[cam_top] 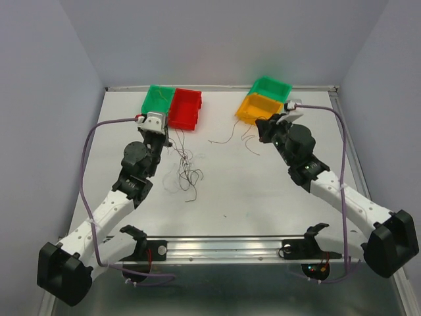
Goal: Untangle the cables
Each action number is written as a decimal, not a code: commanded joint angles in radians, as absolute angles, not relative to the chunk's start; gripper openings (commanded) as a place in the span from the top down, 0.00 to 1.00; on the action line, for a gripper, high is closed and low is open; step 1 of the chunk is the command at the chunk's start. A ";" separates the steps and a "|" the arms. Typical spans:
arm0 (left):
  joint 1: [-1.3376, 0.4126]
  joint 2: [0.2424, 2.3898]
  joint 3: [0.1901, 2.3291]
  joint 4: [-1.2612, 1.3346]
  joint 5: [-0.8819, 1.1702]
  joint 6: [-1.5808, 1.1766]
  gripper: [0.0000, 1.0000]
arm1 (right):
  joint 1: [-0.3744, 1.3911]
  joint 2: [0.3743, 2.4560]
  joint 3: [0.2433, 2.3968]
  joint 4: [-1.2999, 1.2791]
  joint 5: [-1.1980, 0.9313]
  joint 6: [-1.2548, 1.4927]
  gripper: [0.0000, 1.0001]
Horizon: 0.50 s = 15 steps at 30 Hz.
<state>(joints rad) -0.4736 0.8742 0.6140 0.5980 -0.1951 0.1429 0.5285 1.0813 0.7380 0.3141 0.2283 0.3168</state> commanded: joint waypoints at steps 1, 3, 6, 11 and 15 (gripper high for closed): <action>-0.471 0.907 0.692 0.581 -0.262 0.181 1.00 | 0.525 1.190 0.946 0.411 0.088 0.276 0.99; -0.472 0.904 0.690 0.580 -0.255 0.189 1.00 | 0.525 1.259 1.004 0.408 0.097 0.265 0.99; -0.474 0.896 0.683 0.578 -0.229 0.187 1.00 | 0.525 1.340 1.139 0.379 0.155 0.233 0.99; -0.472 0.877 0.677 0.583 -0.210 0.173 1.00 | 0.523 1.469 1.340 0.310 0.241 0.190 0.99; -0.474 0.853 0.653 0.598 -0.193 0.175 1.00 | 0.483 1.577 1.477 0.304 0.265 0.196 0.99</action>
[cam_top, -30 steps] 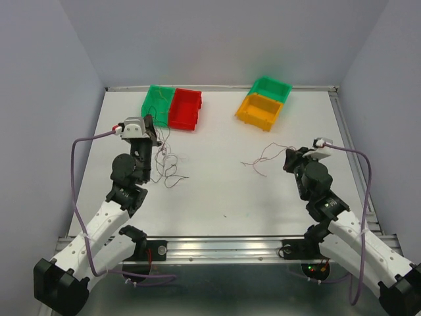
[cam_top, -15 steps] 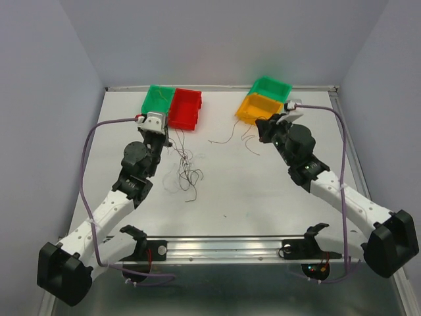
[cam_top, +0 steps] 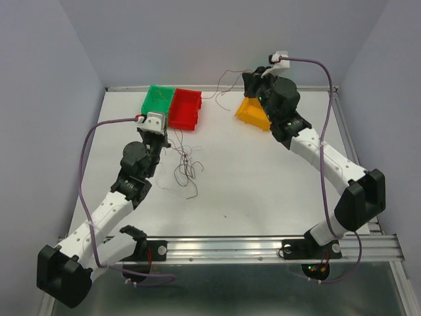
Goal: Untangle the cables
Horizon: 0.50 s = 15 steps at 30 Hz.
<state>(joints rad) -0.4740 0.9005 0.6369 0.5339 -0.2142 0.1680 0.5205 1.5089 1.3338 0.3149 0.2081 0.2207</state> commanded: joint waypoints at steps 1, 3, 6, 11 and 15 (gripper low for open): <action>-0.474 0.848 0.652 0.600 -0.195 0.176 1.00 | 0.473 1.598 1.503 0.302 0.270 0.199 0.99; -0.474 0.838 0.647 0.603 -0.206 0.175 1.00 | 0.434 1.679 1.605 0.266 0.291 0.238 0.99; -0.472 0.828 0.644 0.604 -0.210 0.172 0.99 | 0.379 1.796 1.709 0.201 0.295 0.290 0.99; -0.474 0.838 0.644 0.607 -0.203 0.170 0.99 | 0.295 1.919 1.796 0.183 0.244 0.383 0.99; -0.472 0.841 0.644 0.609 -0.198 0.169 0.99 | 0.235 1.979 1.783 0.179 0.198 0.472 0.99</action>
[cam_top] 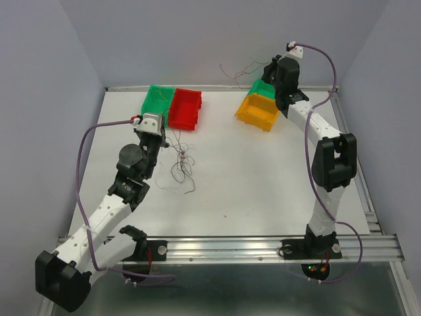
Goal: Untangle the cables
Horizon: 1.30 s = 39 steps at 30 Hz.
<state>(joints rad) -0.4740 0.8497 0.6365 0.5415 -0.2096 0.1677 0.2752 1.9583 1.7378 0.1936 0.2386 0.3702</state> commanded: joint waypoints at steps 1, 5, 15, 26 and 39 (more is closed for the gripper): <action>-0.472 0.842 0.643 0.607 -0.196 0.166 0.99 | 0.233 1.985 1.775 0.178 0.199 0.485 1.00; -0.472 0.844 0.643 0.607 -0.195 0.163 0.99 | 0.233 1.994 1.741 0.176 0.167 0.495 1.00; -0.474 0.848 0.644 0.609 -0.201 0.163 0.99 | 0.233 1.927 1.609 0.181 0.183 0.457 1.00; -0.474 0.845 0.643 0.611 -0.202 0.167 0.99 | 0.233 1.763 1.451 0.184 0.202 0.456 0.99; -0.472 0.831 0.641 0.611 -0.199 0.166 0.99 | 0.233 1.700 1.359 0.178 0.317 0.443 1.00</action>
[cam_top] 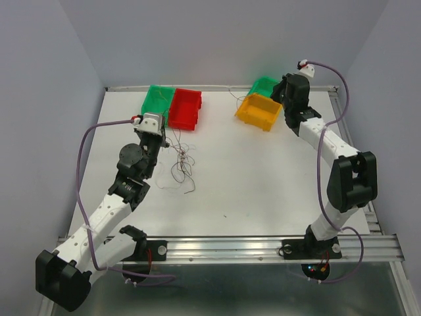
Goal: Untangle the cables
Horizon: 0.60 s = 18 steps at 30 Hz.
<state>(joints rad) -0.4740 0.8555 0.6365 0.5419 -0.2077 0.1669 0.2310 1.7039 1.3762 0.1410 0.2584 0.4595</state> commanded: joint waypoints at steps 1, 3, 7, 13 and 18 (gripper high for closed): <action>-0.474 0.831 0.640 0.611 -0.201 0.167 0.99 | 0.233 1.700 1.358 0.176 0.333 0.452 0.99; -0.474 0.828 0.640 0.612 -0.201 0.167 0.99 | 0.232 1.695 1.353 0.172 0.379 0.469 1.00; -0.474 0.828 0.640 0.612 -0.199 0.166 0.99 | 0.232 1.648 1.321 0.172 0.472 0.509 1.00; -0.474 0.824 0.641 0.606 -0.192 0.161 0.99 | 0.232 1.600 1.295 0.172 0.545 0.552 1.00; -0.474 0.821 0.641 0.606 -0.195 0.161 0.99 | 0.230 1.553 1.264 0.176 0.540 0.566 0.99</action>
<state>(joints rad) -0.4740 0.8524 0.6365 0.5415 -0.2028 0.1665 0.2302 1.6264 1.2991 0.1341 0.5026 0.5396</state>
